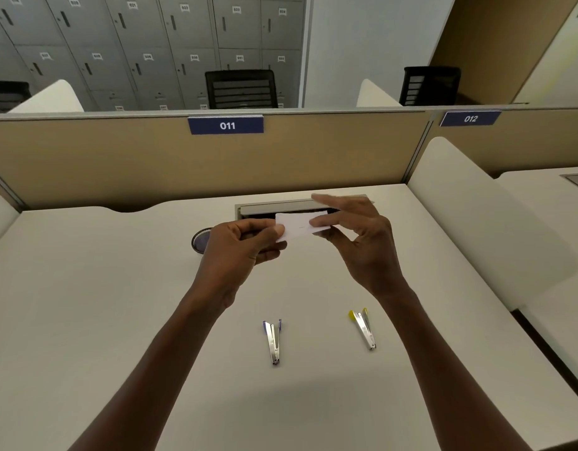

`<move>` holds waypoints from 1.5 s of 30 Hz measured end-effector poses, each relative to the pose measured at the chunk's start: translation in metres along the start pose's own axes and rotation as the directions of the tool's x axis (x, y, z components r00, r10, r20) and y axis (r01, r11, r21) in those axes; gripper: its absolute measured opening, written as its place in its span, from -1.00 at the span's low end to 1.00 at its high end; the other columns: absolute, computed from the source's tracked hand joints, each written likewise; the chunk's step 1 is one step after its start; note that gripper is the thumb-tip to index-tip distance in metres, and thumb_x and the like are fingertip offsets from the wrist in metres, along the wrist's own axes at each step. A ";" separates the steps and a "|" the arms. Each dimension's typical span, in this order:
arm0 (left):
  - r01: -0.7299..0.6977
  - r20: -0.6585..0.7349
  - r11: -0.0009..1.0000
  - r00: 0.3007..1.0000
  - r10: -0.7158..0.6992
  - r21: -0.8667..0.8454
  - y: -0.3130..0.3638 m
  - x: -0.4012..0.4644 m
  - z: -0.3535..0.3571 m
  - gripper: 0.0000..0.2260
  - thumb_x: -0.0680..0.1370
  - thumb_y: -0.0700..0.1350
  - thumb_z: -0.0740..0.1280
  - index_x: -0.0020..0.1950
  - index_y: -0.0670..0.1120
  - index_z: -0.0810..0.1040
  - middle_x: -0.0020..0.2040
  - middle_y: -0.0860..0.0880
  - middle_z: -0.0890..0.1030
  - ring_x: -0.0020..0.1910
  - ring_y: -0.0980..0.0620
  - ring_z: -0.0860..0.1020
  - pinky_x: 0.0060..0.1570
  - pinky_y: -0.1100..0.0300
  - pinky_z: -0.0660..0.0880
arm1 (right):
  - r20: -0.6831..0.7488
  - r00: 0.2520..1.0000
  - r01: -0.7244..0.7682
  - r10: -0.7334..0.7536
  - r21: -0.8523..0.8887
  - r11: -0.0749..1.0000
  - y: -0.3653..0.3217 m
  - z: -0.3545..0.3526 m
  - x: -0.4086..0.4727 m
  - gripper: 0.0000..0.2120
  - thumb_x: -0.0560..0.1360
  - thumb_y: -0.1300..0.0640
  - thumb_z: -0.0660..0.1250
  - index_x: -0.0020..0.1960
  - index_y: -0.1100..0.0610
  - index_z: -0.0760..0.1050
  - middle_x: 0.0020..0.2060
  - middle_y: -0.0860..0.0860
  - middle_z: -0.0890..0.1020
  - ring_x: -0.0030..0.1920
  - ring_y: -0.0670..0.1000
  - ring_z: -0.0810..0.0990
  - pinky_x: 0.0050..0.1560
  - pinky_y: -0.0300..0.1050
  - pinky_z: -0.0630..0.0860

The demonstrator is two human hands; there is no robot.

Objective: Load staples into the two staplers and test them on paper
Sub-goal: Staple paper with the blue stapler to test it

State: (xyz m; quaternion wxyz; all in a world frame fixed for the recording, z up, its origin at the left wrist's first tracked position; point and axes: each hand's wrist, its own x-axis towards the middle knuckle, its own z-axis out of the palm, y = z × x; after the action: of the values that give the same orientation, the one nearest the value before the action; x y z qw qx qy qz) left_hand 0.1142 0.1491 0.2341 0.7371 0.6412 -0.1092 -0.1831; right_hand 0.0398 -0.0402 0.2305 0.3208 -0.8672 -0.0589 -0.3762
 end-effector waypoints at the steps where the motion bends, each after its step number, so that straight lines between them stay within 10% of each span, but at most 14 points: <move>1: -0.004 -0.012 1.000 1.000 0.004 -0.011 0.000 0.001 0.001 -0.88 0.56 -0.17 0.38 0.04 -0.15 0.66 -0.11 -0.11 0.73 -0.09 -0.04 0.71 -0.08 0.20 0.63 | -0.012 0.999 -0.031 0.031 0.019 0.999 -0.001 0.000 0.000 -0.88 0.45 0.25 0.45 -0.02 0.13 0.69 0.06 -0.04 0.68 0.11 -0.05 0.58 0.10 -0.13 0.53; 9: -0.084 -0.034 0.996 0.996 0.085 0.030 -0.005 0.001 0.009 -0.85 0.60 -0.08 0.31 0.06 -0.03 0.66 -0.04 0.00 0.73 0.00 0.06 0.68 0.01 0.22 0.61 | 0.001 0.914 -0.392 0.406 0.260 0.883 -0.005 0.008 0.002 -0.83 0.48 0.21 0.44 0.07 0.15 0.64 -0.20 -0.12 0.66 -0.33 -0.17 0.60 -0.36 -0.36 0.53; 20: -0.147 -0.136 0.989 0.980 0.144 -0.017 -0.006 0.000 0.014 -0.96 0.51 -0.13 0.44 -0.06 -0.02 0.67 -0.20 0.03 0.73 -0.22 -0.01 0.71 -0.25 0.27 0.61 | 0.129 0.764 -0.563 0.633 0.614 0.554 -0.009 0.008 0.006 -0.80 0.43 0.28 0.47 0.06 0.24 0.62 -0.20 0.11 0.71 -0.34 0.02 0.66 -0.32 -0.24 0.57; 45: 0.039 -0.315 0.963 0.948 0.049 0.267 -0.121 0.039 -0.051 -0.88 0.55 -0.12 0.37 -0.16 -0.02 0.67 -0.27 0.04 0.72 -0.24 0.08 0.70 -0.11 0.10 0.66 | 0.128 0.642 -0.725 0.756 0.422 0.544 0.023 0.044 -0.005 -0.90 0.42 0.35 0.46 -0.13 0.19 0.64 -0.28 0.10 0.69 -0.35 0.00 0.66 -0.26 -0.23 0.62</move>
State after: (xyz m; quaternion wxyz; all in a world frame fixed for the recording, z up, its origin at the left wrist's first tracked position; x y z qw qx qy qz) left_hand 0.1542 0.1655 0.1042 0.6512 0.7565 -0.0145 -0.0585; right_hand 0.0715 -0.0311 0.1930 0.6363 -0.7015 0.2411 -0.2119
